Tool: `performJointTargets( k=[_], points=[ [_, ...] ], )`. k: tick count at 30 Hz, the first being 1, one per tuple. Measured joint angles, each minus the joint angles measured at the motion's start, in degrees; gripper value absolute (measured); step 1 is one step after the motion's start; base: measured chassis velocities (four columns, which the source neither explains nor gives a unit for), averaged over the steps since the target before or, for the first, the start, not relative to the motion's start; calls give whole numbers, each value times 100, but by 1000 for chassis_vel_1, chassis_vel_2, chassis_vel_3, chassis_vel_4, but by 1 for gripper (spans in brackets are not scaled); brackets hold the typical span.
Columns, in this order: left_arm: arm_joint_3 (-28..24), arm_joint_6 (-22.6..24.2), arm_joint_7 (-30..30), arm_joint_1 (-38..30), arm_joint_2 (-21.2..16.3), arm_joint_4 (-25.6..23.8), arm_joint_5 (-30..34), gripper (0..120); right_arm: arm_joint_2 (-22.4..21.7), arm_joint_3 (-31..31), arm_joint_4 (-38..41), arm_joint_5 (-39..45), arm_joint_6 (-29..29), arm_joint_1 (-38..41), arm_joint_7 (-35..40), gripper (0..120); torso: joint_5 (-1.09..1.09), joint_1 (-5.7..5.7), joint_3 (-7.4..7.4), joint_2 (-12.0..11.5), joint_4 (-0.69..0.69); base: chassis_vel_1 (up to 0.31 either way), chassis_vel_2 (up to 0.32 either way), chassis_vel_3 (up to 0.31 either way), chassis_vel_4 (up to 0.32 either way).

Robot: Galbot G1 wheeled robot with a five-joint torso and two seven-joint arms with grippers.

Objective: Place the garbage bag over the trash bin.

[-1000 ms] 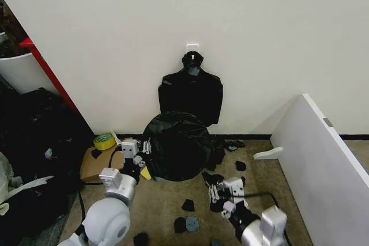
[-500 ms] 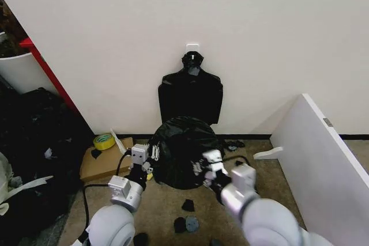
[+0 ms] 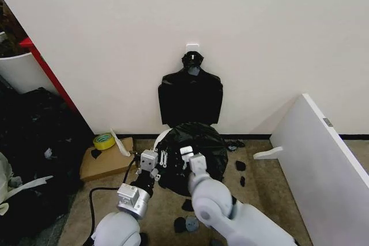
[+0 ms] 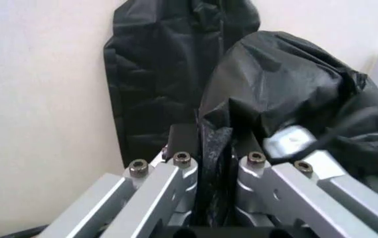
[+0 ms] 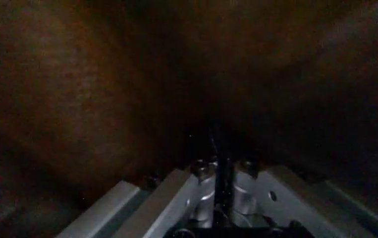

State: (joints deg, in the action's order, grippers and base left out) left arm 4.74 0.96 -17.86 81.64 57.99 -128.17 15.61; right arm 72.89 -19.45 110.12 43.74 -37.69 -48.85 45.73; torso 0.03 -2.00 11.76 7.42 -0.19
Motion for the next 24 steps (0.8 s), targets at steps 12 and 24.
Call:
performJointTargets(
  k=[12, 24],
  points=[
    [20, -99, 83, 232, -19, -173, -100, 5, 279, -190, -672, -122, 4, 349, -47, 0, 1, 0, 0, 0, 0, 0, 0, 0, 0],
    [96, -178, 143, 371, 20, -191, -169, 5, 83, -134, -493, -93, 230, 240, -313, 0, 2, 0, 0, 0, 0, 0, 0, 0, 0]
  ],
)
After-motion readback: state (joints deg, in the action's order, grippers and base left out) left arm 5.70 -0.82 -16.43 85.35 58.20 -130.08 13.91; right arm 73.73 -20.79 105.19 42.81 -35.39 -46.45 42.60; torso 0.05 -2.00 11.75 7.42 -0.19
